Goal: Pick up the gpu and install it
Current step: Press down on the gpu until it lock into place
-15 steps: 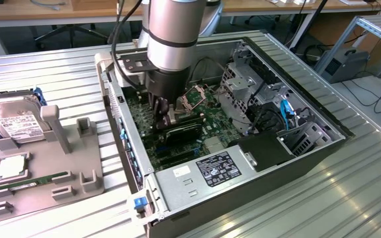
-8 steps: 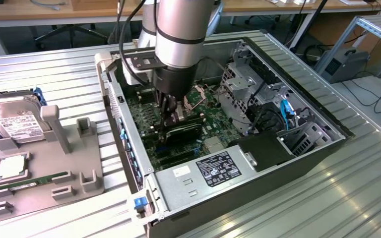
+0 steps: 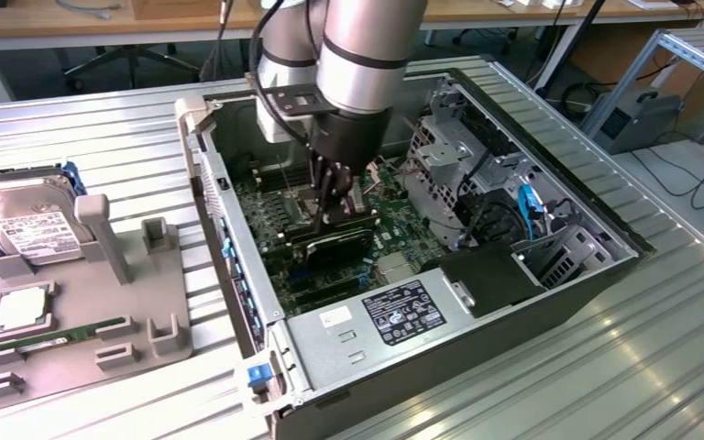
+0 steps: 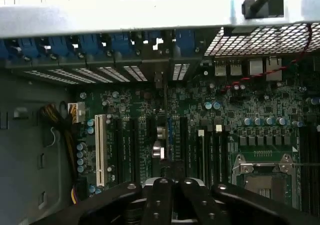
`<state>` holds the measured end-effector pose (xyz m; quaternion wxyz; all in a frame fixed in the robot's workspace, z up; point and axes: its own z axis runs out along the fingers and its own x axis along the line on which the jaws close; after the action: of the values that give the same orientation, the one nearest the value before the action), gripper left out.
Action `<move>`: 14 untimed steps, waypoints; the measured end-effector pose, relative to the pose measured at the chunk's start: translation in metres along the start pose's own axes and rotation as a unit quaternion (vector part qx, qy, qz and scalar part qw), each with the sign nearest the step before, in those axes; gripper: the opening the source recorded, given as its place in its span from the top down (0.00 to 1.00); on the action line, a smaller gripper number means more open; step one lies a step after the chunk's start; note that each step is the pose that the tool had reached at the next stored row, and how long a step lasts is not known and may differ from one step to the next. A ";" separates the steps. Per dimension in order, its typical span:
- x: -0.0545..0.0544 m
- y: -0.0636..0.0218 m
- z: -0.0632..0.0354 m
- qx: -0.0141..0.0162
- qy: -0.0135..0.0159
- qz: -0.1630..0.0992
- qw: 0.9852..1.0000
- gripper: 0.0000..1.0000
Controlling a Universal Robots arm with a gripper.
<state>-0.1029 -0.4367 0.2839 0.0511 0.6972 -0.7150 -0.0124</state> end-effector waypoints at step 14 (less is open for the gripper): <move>0.000 -0.0325 -0.0089 -0.013 0.000 -0.001 1.000 0.89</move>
<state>-0.0697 -0.4367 0.2898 0.0603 0.6970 -0.7143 -0.0215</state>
